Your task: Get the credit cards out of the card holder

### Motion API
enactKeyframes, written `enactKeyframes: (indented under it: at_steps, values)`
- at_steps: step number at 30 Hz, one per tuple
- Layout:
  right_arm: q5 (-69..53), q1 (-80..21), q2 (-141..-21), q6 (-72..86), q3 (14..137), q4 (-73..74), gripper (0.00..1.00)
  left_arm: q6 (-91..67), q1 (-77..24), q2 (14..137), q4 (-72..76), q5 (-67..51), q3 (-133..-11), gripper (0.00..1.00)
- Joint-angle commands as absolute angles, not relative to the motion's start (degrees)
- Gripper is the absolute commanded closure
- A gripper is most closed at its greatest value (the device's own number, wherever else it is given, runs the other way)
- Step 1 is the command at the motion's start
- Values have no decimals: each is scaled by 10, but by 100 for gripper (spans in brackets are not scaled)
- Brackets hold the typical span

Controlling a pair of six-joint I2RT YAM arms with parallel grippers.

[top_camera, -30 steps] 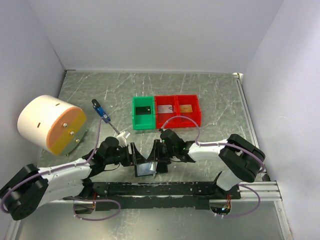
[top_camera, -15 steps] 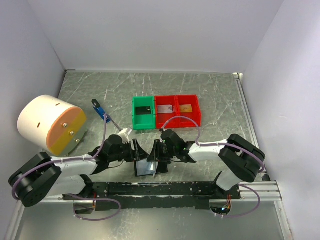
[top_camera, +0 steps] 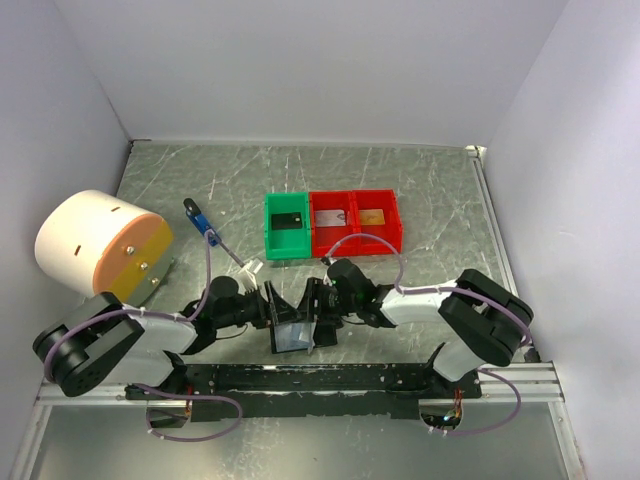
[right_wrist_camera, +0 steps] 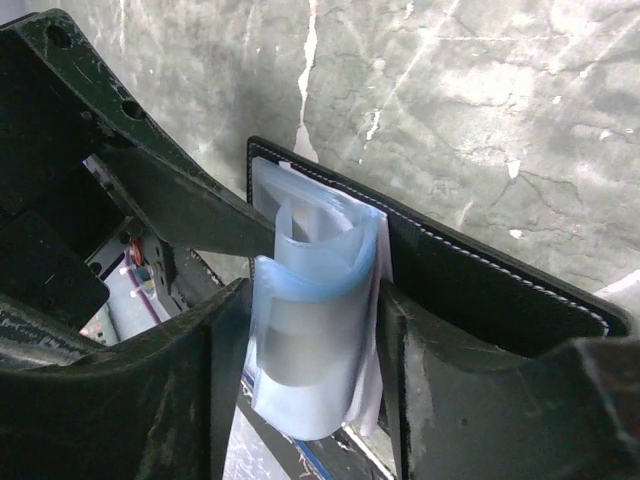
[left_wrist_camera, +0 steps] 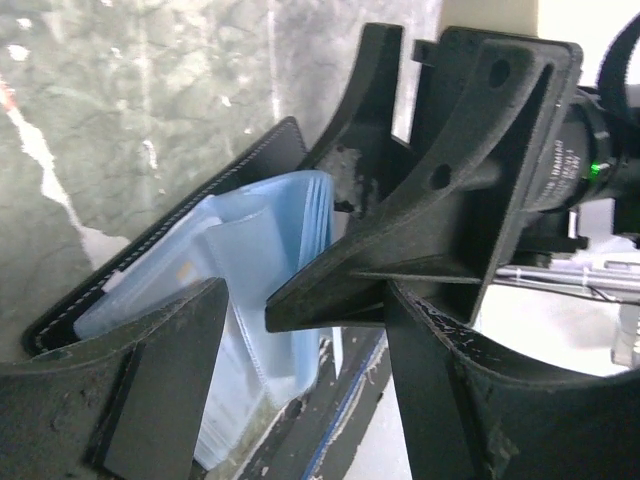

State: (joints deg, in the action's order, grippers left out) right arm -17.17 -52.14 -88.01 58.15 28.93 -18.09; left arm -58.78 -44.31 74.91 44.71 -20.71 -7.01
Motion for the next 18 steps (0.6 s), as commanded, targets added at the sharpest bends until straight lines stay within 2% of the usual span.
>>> enactKeyframes:
  at_steps: [1, 7, 13, 18]
  values:
    - [-152, -525, -882, 573, 286, -149, 43, -616, -452, 771, 537, -245, -55, 26]
    - [-125, -525, -889, 562, 306, -99, 43, -616, -454, 773, 540, -256, -68, 26]
    - [-111, -525, -877, 560, 303, -87, 55, -626, -454, 781, 568, -257, -59, 26]
    - [-106, -525, -865, 564, 296, -91, 66, -620, -455, 751, 533, -256, -69, 25]
